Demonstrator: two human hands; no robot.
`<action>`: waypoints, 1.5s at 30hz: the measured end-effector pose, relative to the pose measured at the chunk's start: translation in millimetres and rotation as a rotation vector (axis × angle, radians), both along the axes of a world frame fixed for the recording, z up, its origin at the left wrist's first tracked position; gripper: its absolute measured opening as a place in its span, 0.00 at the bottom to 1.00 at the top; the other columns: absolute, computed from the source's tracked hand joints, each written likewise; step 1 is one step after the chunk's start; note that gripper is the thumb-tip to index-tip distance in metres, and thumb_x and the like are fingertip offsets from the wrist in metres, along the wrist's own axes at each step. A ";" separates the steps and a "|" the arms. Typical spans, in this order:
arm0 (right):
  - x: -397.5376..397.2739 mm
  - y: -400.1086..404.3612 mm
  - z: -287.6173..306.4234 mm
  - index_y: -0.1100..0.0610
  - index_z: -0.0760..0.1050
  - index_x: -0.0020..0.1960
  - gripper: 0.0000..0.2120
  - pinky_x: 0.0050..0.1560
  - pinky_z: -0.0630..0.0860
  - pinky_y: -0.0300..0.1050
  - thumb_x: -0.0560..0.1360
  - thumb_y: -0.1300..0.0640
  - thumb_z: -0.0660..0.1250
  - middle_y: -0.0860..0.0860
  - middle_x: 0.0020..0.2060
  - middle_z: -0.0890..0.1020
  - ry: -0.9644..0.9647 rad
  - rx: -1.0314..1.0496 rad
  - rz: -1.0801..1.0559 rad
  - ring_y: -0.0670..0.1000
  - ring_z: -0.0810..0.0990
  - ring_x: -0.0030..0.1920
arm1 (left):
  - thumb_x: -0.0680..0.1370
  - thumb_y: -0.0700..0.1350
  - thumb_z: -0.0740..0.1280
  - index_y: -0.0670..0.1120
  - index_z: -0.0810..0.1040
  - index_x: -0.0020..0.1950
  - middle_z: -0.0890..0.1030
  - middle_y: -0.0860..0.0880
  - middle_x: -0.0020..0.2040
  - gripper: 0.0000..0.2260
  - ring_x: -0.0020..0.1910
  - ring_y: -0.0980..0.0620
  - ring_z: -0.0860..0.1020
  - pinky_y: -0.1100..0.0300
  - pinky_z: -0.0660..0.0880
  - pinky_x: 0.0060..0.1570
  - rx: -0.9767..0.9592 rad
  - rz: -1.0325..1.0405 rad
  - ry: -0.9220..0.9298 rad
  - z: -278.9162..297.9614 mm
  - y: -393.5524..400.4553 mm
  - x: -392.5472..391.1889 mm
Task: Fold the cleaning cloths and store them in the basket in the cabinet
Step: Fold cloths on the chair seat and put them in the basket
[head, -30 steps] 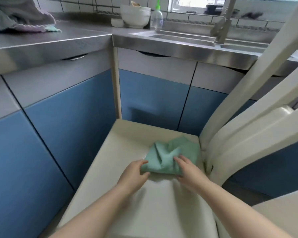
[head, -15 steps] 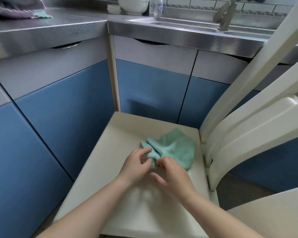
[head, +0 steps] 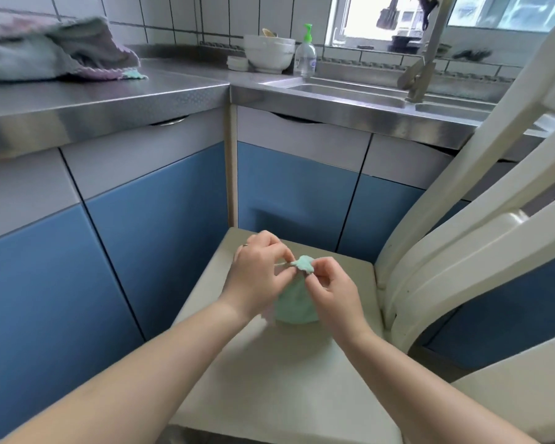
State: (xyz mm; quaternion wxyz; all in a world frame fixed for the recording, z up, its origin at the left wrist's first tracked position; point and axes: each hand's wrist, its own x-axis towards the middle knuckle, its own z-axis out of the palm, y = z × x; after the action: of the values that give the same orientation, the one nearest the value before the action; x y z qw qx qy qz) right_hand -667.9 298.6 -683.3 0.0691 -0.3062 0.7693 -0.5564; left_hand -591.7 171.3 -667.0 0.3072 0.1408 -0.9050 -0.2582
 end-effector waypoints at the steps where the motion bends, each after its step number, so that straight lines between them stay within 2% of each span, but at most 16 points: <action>1: 0.0 0.0 7.7 0.54 0.73 0.43 0.02 0.40 0.71 0.35 0.74 0.59 0.64 0.44 0.35 0.78 -0.013 -0.013 0.005 0.40 0.75 0.36 | 0.71 0.48 0.69 0.48 0.80 0.42 0.76 0.53 0.45 0.04 0.48 0.52 0.74 0.56 0.70 0.49 -0.028 -0.020 0.006 5.5 -3.4 1.4; 3: -0.4 -1.9 25.1 0.53 0.72 0.41 0.01 0.43 0.74 0.44 0.71 0.56 0.64 0.45 0.35 0.77 -0.046 -0.054 0.005 0.44 0.75 0.37 | 0.72 0.43 0.68 0.49 0.77 0.43 0.78 0.53 0.45 0.02 0.47 0.53 0.76 0.53 0.73 0.49 0.016 -0.079 -0.020 19.1 -8.8 8.1; 5: 1.1 -4.6 43.2 0.52 0.73 0.43 0.02 0.46 0.77 0.51 0.73 0.57 0.63 0.48 0.37 0.79 -0.092 -0.071 0.012 0.48 0.77 0.40 | 0.73 0.42 0.67 0.51 0.75 0.43 0.80 0.55 0.42 0.04 0.42 0.55 0.78 0.52 0.76 0.46 0.103 -0.079 -0.060 30.5 -13.3 14.6; 6: 2.8 -5.7 50.4 0.52 0.73 0.45 0.03 0.45 0.78 0.49 0.76 0.58 0.62 0.49 0.39 0.79 -0.127 -0.074 0.036 0.48 0.77 0.41 | 0.74 0.43 0.67 0.52 0.75 0.42 0.80 0.56 0.40 0.04 0.40 0.56 0.78 0.53 0.76 0.45 0.122 -0.066 -0.063 34.4 -14.1 16.1; 9: 16.5 -8.3 70.0 0.49 0.72 0.53 0.06 0.37 0.73 0.33 0.77 0.50 0.64 0.48 0.45 0.80 -0.227 -0.049 0.200 0.39 0.78 0.40 | 0.75 0.52 0.68 0.50 0.76 0.41 0.80 0.54 0.38 0.07 0.39 0.54 0.77 0.55 0.76 0.43 0.147 -0.045 -0.020 49.3 -12.6 19.4; 11: 23.7 -10.7 72.7 0.46 0.71 0.59 0.14 0.41 0.74 0.32 0.75 0.51 0.68 0.45 0.48 0.80 -0.193 0.009 0.283 0.39 0.78 0.45 | 0.74 0.55 0.68 0.49 0.76 0.41 0.80 0.53 0.38 0.10 0.40 0.53 0.77 0.57 0.74 0.41 0.170 -0.038 -0.012 58.5 -12.4 22.0; 13: 24.1 -11.6 71.9 0.46 0.69 0.63 0.22 0.47 0.76 0.36 0.73 0.57 0.70 0.45 0.51 0.80 -0.137 0.081 0.277 0.42 0.78 0.51 | 0.74 0.50 0.69 0.50 0.76 0.41 0.79 0.54 0.38 0.05 0.40 0.54 0.76 0.58 0.73 0.41 0.137 -0.036 -0.018 66.9 -16.2 26.3; 16: 15.3 -7.4 77.2 0.47 0.69 0.64 0.22 0.39 0.71 0.33 0.72 0.61 0.65 0.48 0.46 0.80 0.005 0.263 0.213 0.43 0.78 0.45 | 0.74 0.43 0.67 0.50 0.78 0.43 0.80 0.56 0.40 0.02 0.42 0.56 0.77 0.58 0.74 0.44 0.057 -0.026 -0.018 78.8 -29.4 38.0; 19: 0.7 -2.6 89.0 0.47 0.76 0.51 0.12 0.38 0.69 0.33 0.73 0.60 0.61 0.43 0.41 0.80 0.262 0.442 0.131 0.44 0.76 0.43 | 0.76 0.45 0.66 0.50 0.79 0.46 0.78 0.55 0.44 0.03 0.44 0.54 0.76 0.60 0.71 0.44 -0.176 -0.044 -0.127 89.9 -44.9 48.8; 22: -16.4 -0.6 104.8 0.49 0.75 0.39 0.08 0.41 0.68 0.40 0.72 0.60 0.61 0.45 0.39 0.77 0.511 0.607 0.104 0.49 0.73 0.43 | 0.78 0.47 0.64 0.50 0.80 0.54 0.76 0.53 0.50 0.07 0.48 0.52 0.76 0.60 0.72 0.47 -0.388 -0.040 -0.226 97.2 -59.8 53.5; 25: -35.1 -1.5 118.9 0.51 0.78 0.43 0.06 0.41 0.65 0.40 0.74 0.57 0.63 0.47 0.40 0.77 0.673 0.696 0.064 0.50 0.73 0.44 | 0.80 0.47 0.61 0.49 0.80 0.53 0.74 0.52 0.51 0.09 0.48 0.50 0.76 0.59 0.71 0.45 -0.455 0.026 -0.285 103.1 -77.6 54.7; 29: -57.3 -3.3 130.8 0.54 0.80 0.45 0.07 0.43 0.70 0.43 0.75 0.57 0.63 0.50 0.44 0.79 0.775 0.737 -0.014 0.53 0.77 0.48 | 0.80 0.45 0.59 0.50 0.80 0.52 0.75 0.52 0.51 0.10 0.51 0.49 0.75 0.56 0.73 0.46 -0.447 0.140 -0.326 107.1 -101.7 48.2; 34: -76.8 -4.8 157.6 0.53 0.82 0.45 0.08 0.38 0.68 0.42 0.76 0.57 0.63 0.48 0.39 0.75 0.752 0.464 -0.230 0.53 0.74 0.40 | 0.80 0.45 0.59 0.51 0.80 0.54 0.78 0.51 0.51 0.10 0.52 0.47 0.76 0.58 0.70 0.44 -0.419 0.243 -0.187 139.2 -121.9 32.9; 38: -84.7 6.0 154.1 0.53 0.82 0.45 0.06 0.40 0.70 0.45 0.76 0.56 0.65 0.50 0.41 0.80 0.723 0.388 -0.262 0.55 0.78 0.43 | 0.78 0.42 0.63 0.47 0.80 0.49 0.80 0.49 0.46 0.06 0.47 0.47 0.77 0.54 0.72 0.44 -0.348 0.199 0.026 148.5 -122.0 30.6; 43: -65.2 23.4 107.8 0.52 0.81 0.45 0.06 0.42 0.69 0.40 0.73 0.60 0.67 0.45 0.38 0.82 0.386 0.276 -0.170 0.49 0.79 0.43 | 0.78 0.38 0.60 0.47 0.78 0.50 0.81 0.52 0.44 0.09 0.44 0.50 0.76 0.56 0.72 0.43 -0.034 0.145 -0.015 88.4 -94.4 52.2; 45: -54.0 33.8 77.6 0.53 0.81 0.46 0.06 0.42 0.70 0.39 0.73 0.62 0.67 0.45 0.40 0.82 0.370 0.330 -0.111 0.49 0.80 0.43 | 0.78 0.37 0.60 0.47 0.78 0.50 0.80 0.52 0.44 0.09 0.44 0.52 0.76 0.58 0.71 0.44 0.036 0.131 -0.061 53.4 -86.8 66.5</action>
State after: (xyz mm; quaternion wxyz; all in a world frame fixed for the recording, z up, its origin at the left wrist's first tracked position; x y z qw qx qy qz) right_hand -721.8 332.4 -605.7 -0.0548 -0.3447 0.8649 -0.3606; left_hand -525.2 84.5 -613.5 0.2931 0.2129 -0.8980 -0.2496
